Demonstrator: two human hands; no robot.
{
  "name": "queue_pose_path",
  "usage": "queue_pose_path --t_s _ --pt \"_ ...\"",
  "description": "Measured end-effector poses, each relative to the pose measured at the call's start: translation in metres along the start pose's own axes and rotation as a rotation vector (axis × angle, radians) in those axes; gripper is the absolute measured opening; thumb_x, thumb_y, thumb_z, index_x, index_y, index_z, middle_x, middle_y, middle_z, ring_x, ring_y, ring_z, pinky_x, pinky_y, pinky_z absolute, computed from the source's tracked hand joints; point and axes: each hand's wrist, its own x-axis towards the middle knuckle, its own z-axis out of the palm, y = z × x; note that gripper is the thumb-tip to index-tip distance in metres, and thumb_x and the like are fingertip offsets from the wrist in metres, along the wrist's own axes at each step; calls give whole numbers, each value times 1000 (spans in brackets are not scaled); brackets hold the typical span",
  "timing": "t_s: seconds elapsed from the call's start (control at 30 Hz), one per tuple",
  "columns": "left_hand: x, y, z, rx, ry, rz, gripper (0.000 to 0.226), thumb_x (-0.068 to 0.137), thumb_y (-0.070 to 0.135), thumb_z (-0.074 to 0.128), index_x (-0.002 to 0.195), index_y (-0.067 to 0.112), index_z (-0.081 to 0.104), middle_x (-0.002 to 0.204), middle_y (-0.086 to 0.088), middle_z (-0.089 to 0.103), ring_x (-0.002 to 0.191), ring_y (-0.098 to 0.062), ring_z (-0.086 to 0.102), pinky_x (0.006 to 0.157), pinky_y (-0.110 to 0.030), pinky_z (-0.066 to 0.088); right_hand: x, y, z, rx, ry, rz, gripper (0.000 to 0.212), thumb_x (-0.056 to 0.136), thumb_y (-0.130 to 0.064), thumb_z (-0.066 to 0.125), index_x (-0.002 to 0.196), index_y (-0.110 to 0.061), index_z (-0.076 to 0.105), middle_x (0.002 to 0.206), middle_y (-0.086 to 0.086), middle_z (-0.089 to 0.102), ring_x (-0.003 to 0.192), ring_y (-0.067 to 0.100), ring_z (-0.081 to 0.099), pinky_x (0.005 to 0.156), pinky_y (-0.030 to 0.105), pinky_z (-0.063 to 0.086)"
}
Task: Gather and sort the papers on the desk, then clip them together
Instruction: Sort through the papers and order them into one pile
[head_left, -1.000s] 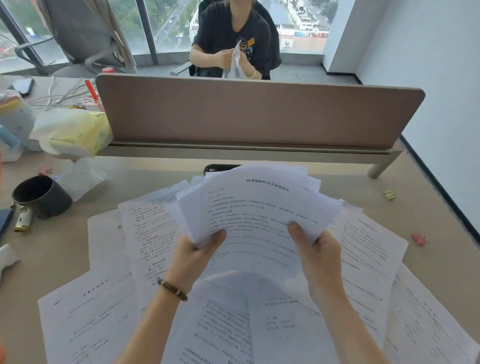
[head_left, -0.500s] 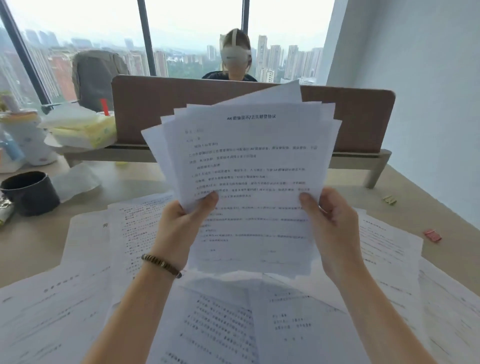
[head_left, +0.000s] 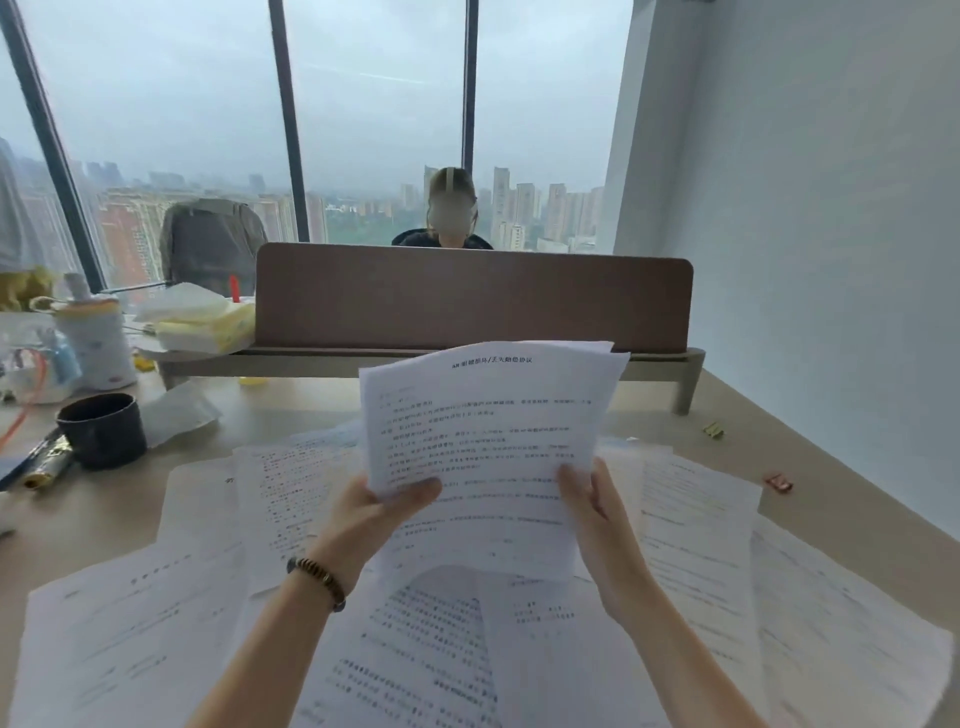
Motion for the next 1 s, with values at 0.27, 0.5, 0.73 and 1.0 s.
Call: queue_pose_path --t_s 0.27,0.5,0.73,1.0 --pt "24 0 -6 -24 -59 66 25 80 31 76 104 23 76 107 -2 77 101 -24 72 84 -41 60 20 8 14 -108 30 -69 16 102 -36 52 118 -35 50 106 -24 67 97 -1 67 82 36 61" --pt "39 -26 -16 66 -26 36 34 74 49 73 102 29 76 107 -1 77 101 -26 71 87 -51 58 24 26 24 -226 6 17 8 106 -23 46 112 -19 44 107 -12 64 84 -12 64 62 12 53" --pt "40 -3 -26 149 43 -6 16 95 23 61 99 13 73 93 -3 78 88 -28 75 72 -41 62 18 -7 16 -347 -13 34 19 103 -30 49 117 -33 62 111 -13 71 100 8 68 77 24 54" --pt "12 -39 -71 298 68 -263 21 97 24 58 103 9 71 104 -13 75 93 -32 72 91 -52 56 5 26 -28 -1167 -67 427 67 96 -68 27 156 -42 15 159 21 26 146 39 27 114 54 23"
